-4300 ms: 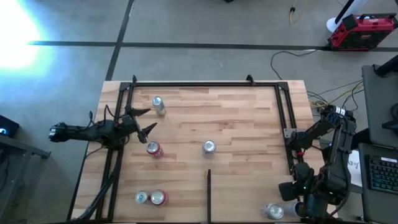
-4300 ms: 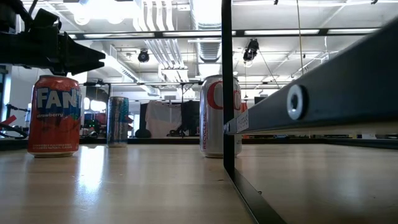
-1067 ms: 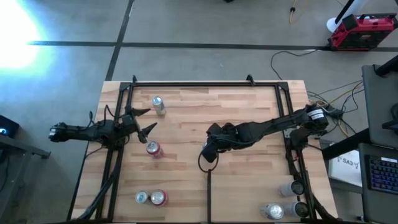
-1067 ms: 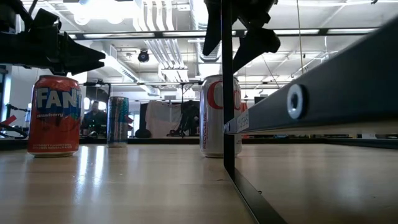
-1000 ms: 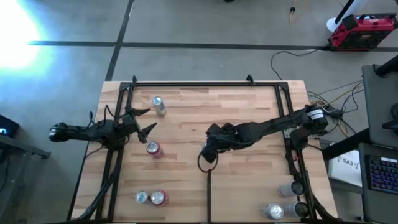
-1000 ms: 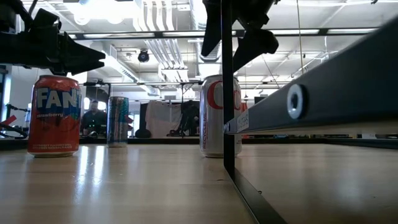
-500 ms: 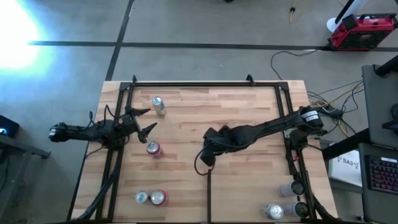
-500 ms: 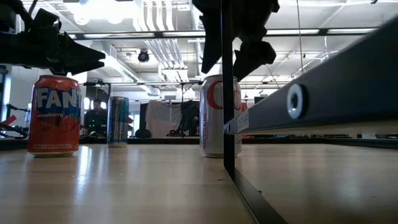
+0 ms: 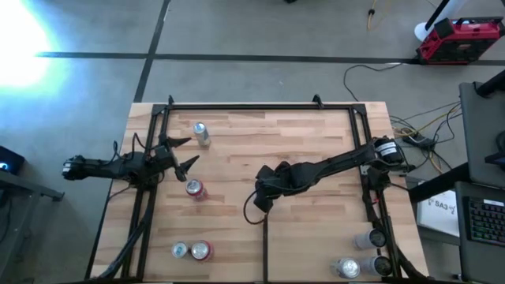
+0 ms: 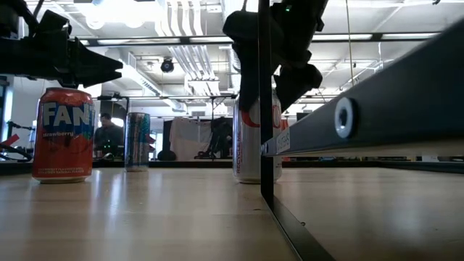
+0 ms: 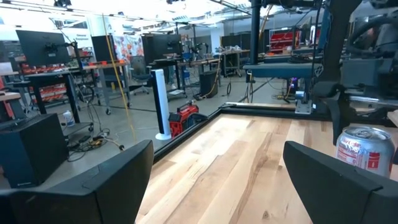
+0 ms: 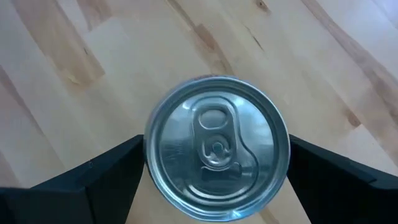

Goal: Place canned beverage on shelf
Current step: Put the white/red soda can on the shelf

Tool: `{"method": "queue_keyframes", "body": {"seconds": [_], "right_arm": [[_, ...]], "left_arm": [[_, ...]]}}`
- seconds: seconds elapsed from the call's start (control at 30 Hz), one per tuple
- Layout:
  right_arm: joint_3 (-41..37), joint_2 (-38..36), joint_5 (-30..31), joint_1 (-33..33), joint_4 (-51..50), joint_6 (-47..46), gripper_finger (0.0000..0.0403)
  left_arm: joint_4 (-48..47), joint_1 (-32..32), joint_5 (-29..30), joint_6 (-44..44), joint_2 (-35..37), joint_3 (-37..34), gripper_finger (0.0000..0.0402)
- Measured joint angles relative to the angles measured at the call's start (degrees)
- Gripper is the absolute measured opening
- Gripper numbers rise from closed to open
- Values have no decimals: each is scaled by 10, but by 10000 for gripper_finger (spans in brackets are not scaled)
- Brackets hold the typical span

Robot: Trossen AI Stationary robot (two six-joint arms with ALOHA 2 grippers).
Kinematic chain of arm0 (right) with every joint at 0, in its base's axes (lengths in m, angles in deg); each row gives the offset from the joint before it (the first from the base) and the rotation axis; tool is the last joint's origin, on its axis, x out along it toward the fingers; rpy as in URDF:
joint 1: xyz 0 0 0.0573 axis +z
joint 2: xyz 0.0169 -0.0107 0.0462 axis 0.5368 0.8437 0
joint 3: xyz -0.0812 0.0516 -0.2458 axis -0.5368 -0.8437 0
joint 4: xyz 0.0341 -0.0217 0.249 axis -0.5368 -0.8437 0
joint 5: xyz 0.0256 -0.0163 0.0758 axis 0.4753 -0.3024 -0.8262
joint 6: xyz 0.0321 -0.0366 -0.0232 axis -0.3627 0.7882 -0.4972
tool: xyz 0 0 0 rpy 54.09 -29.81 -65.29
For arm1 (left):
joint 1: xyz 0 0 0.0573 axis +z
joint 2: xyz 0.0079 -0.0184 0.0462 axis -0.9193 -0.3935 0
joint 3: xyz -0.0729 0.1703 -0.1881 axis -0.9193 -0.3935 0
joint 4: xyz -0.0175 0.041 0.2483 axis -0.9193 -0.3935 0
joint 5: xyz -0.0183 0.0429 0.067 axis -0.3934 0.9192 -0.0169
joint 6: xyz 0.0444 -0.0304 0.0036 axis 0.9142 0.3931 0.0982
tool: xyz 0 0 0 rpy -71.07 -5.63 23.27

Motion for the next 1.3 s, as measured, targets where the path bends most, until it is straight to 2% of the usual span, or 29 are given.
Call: {"method": "queue_keyframes", "body": {"seconds": [0.33,0.5,0.77,0.93,1.07,1.3], "right_arm": [[0,7,6,-1,8,-55,290],[2,7,7,-1,-1,-91,290],[79,5,6,-1,-196,-158,290],[121,-26,3,4,-313,-222,290],[106,-67,3,35,-343,-297,290],[7,-157,18,148,-350,-473,290]], "left_arm": [[-1,0,0,0,-4,0,343],[0,0,0,0,-5,0,343],[0,0,0,0,-4,0,343],[0,0,0,0,-5,0,343],[0,0,0,0,-5,0,343],[0,0,0,0,-5,0,343]]}}
